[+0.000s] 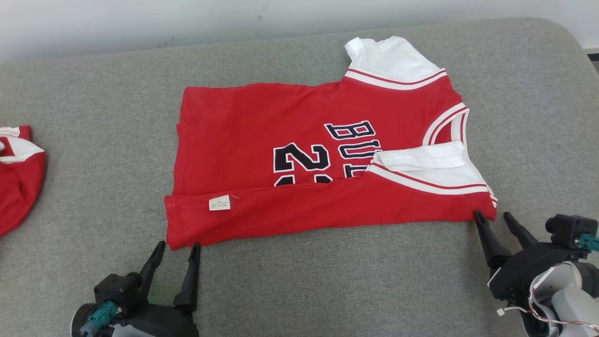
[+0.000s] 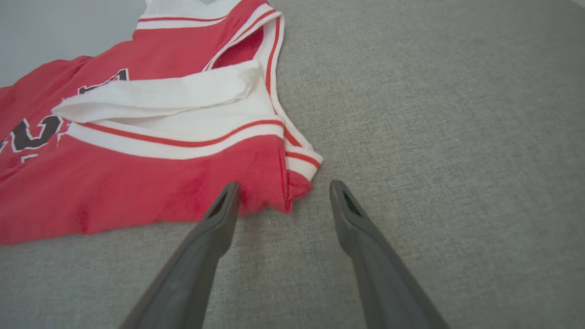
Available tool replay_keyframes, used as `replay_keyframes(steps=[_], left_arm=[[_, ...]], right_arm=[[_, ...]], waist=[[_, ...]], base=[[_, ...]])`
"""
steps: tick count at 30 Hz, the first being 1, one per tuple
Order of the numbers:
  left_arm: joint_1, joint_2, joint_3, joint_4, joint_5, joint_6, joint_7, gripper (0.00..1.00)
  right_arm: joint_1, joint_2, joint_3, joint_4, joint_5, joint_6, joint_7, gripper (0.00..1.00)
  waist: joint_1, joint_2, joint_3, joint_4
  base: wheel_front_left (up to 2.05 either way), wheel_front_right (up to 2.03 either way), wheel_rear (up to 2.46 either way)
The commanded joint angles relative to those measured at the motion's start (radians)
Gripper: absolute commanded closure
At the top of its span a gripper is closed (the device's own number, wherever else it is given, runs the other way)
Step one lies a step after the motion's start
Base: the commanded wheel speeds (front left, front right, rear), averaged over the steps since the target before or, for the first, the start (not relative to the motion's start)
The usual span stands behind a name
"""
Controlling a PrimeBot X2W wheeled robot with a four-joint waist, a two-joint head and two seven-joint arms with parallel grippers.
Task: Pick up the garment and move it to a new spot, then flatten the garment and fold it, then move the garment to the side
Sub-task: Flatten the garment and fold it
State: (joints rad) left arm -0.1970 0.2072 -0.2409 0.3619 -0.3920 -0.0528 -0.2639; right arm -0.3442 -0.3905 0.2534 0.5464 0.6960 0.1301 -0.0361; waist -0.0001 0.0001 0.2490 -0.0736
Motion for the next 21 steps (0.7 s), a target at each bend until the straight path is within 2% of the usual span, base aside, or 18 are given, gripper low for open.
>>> replay_keyframes(steps=[1, 7, 8, 9, 10, 11, 16, 21], left_arm=[[-0.012, 0.001, 0.001, 0.007, 0.013, 0.001, 0.000, 0.00], [-0.085, -0.019, 0.002, 0.101, -0.019, -0.019, 0.002, 0.00], [-0.097, -0.020, 0.000, 0.118, -0.018, -0.025, 0.002, 0.49], [-0.110, -0.022, -0.001, 0.133, -0.021, -0.027, 0.002, 0.64], [-0.120, -0.025, -0.002, 0.150, -0.028, -0.031, 0.002, 1.00], [-0.127, -0.026, -0.005, 0.166, -0.030, -0.036, 0.003, 1.00], [-0.149, -0.028, -0.004, 0.210, -0.039, -0.045, 0.001, 1.00], [-0.117, -0.026, 0.019, 0.190, -0.040, -0.049, 0.000, 1.00]], right_arm=[[-0.005, 0.005, 0.002, 0.007, -0.007, 0.001, -0.008, 0.00], [-0.046, 0.044, 0.000, 0.061, -0.007, 0.001, -0.024, 0.00], [-0.054, 0.050, -0.001, 0.073, -0.006, 0.001, -0.026, 0.00], [-0.061, 0.058, 0.000, 0.085, -0.004, 0.001, -0.025, 0.31], [-0.068, 0.066, 0.001, 0.096, -0.003, 0.001, -0.026, 0.75], [-0.073, 0.073, 0.003, 0.105, -0.002, 0.001, -0.030, 1.00], [-0.079, 0.082, 0.007, 0.133, 0.011, 0.001, -0.071, 1.00], [-0.056, 0.074, 0.001, 0.138, 0.032, 0.001, -0.100, 1.00]], waist=[[0.0001, -0.0001, 0.003, 0.001], [0.0001, -0.0001, 0.017, 0.010], [0.0001, -0.0001, 0.018, 0.010], [0.0001, -0.0001, 0.019, 0.011], [0.0001, -0.0001, 0.020, 0.011], [0.0001, -0.0001, 0.018, 0.012], [0.0001, -0.0001, -0.004, 0.019], [0.0001, -0.0001, -0.046, 0.035]], base=[[0.00, 0.00, 0.00], [0.00, 0.00, 0.00], [0.00, 0.00, 0.00], [0.00, 0.00, 0.00], [0.00, 0.00, 0.00], [0.00, 0.00, 0.00], [0.00, 0.00, 0.00], [0.00, 0.00, 0.00]])
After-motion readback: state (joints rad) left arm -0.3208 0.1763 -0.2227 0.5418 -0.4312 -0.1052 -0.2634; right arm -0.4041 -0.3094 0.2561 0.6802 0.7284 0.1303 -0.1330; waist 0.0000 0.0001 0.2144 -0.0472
